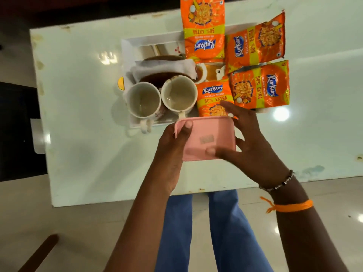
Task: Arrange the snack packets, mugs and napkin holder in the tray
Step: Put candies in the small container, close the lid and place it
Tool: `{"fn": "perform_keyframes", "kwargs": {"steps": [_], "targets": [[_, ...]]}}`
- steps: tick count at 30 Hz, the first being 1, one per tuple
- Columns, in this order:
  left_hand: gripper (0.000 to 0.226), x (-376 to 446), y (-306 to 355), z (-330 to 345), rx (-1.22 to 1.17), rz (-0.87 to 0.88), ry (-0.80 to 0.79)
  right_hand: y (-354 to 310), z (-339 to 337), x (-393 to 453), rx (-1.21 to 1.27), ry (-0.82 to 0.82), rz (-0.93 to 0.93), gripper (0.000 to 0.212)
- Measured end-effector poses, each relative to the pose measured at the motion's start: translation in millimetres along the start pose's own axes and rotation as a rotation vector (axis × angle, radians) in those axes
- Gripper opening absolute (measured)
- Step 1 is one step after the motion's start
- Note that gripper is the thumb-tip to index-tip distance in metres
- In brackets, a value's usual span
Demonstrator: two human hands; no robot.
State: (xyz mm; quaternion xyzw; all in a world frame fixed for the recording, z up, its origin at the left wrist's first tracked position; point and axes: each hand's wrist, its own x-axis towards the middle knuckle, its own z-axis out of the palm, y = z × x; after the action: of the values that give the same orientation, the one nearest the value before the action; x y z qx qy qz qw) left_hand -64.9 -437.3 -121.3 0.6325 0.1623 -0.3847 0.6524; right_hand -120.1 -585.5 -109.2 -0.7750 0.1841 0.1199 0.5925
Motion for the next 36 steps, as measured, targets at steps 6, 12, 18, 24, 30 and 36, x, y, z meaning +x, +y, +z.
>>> {"fn": "perform_keyframes", "kwargs": {"steps": [6,12,18,24,30,36], "targets": [[0.046,-5.6,7.2,-15.6,0.085,0.070,0.047,-7.7,61.1,19.1,0.373,0.476,0.324,0.039],[0.018,-1.5,-5.5,-17.4,0.089,0.121,0.259,2.2,76.4,28.5,0.199,0.569,0.232,0.043],[0.021,1.8,1.8,-13.9,0.057,0.157,0.246,-3.0,67.5,34.3,0.215,0.512,0.226,0.039],[0.021,16.4,34.2,-29.2,-0.116,0.239,0.330,-32.3,44.7,64.0,0.269,0.363,0.162,0.014],[0.018,72.8,111.2,-48.9,0.042,0.328,0.377,-71.9,19.7,134.2,0.290,0.293,0.085,0.012],[0.028,147.2,151.3,-61.1,0.360,0.346,0.456,-67.4,14.0,226.4,-0.095,0.325,0.126,0.024]]}}
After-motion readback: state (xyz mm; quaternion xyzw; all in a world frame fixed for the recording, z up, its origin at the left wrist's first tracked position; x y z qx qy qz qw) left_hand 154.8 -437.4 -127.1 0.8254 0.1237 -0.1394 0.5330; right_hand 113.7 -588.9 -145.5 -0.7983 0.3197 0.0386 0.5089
